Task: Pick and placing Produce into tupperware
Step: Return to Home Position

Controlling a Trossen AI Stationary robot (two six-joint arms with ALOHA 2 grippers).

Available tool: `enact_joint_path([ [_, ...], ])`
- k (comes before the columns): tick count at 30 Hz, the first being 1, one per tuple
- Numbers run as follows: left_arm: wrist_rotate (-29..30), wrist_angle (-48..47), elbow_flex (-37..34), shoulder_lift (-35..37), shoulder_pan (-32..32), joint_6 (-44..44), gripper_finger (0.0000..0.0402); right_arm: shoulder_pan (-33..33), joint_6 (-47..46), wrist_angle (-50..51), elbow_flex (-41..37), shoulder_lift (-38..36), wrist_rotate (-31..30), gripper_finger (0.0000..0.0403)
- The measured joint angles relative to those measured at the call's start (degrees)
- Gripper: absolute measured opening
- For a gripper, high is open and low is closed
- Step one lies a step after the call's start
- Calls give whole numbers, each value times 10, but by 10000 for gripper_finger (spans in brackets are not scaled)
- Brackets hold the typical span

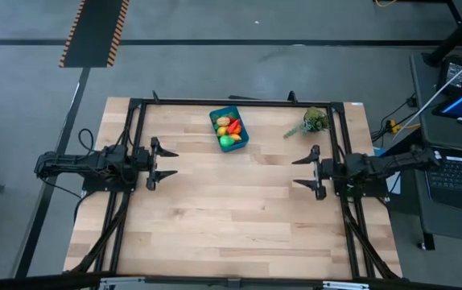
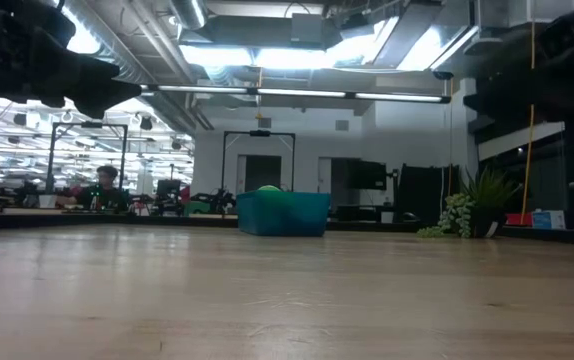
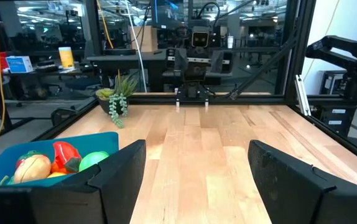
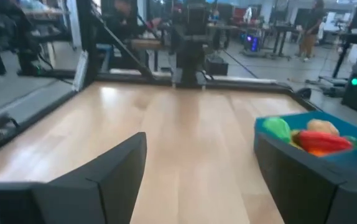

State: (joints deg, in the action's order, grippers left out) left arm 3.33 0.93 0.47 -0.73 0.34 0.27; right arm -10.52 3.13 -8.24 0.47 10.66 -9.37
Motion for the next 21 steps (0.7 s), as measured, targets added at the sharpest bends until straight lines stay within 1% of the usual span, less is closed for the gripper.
enact_joint_path([
  [2, 0, 0, 0, 0, 0, 0, 276, 7, 4, 13, 0, 0, 4, 299],
  [3, 0, 0, 0, 0, 0, 0, 276, 11, 6, 15, 0, 0, 17, 299],
  [6, 0, 0, 0, 0, 0, 0, 276, 27, 17, 12, 0, 0, 88, 299],
  [12, 0, 0, 0, 0, 0, 0, 276, 50, 16, -21, 0, 0, 136, 299],
  [15, 0, 0, 0, 0, 0, 0, 276, 51, -11, -22, 0, 0, 140, 299],
  [21, 0, 0, 0, 0, 0, 0, 276, 51, -72, 61, 0, 2, 141, 299],
])
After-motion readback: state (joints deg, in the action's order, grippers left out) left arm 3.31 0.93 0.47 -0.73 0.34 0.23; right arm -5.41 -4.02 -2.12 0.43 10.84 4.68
